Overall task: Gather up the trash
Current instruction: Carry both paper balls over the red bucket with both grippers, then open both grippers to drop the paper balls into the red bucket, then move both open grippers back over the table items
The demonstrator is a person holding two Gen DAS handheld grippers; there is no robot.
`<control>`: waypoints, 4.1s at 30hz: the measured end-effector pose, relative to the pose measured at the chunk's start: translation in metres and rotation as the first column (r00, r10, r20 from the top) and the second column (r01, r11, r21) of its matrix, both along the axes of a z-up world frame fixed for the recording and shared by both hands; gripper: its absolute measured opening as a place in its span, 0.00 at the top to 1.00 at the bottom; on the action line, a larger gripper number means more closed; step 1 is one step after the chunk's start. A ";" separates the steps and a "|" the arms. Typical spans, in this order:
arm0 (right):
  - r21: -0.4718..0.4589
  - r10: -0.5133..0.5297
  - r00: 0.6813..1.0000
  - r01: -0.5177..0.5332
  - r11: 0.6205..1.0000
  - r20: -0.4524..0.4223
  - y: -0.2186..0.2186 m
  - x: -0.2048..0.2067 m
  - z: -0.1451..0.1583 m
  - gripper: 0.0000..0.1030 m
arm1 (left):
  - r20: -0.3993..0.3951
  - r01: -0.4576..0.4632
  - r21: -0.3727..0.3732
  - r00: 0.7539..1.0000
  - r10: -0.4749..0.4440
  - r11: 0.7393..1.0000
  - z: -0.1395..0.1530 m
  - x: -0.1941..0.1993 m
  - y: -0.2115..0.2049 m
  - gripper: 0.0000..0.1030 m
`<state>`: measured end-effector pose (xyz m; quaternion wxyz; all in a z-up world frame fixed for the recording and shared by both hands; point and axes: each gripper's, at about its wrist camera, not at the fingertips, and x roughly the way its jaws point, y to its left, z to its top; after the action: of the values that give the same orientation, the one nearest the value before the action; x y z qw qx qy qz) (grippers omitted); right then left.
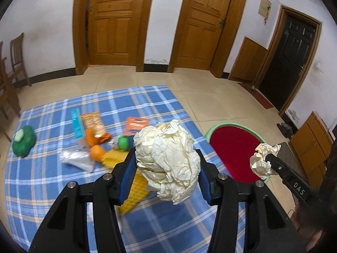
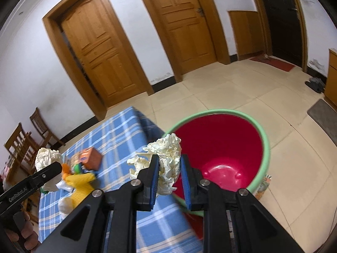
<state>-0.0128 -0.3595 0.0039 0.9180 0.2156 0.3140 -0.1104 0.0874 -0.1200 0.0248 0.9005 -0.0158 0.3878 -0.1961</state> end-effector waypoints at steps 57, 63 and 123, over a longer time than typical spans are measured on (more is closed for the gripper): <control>0.134 -0.200 0.977 0.209 0.969 -0.078 -0.103 -0.015 -0.046 0.43 | -0.095 0.237 0.077 0.969 -0.229 0.969 -0.050 0.020 -0.157 0.30; 0.131 -0.185 0.980 0.193 0.972 -0.070 -0.096 -0.015 -0.040 0.34 | -0.089 0.209 0.065 0.975 -0.203 0.976 -0.042 0.018 -0.143 0.30; -0.008 0.168 0.982 -0.170 0.985 -0.080 0.050 0.004 -0.015 0.15 | -0.142 -0.251 0.114 0.953 0.266 0.961 -0.063 -0.019 0.078 0.30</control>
<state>-0.0085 -0.3098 -0.0108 0.9125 0.1767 0.3665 -0.0429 0.0684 -0.0419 -0.0384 0.8851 -0.0389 0.4603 -0.0559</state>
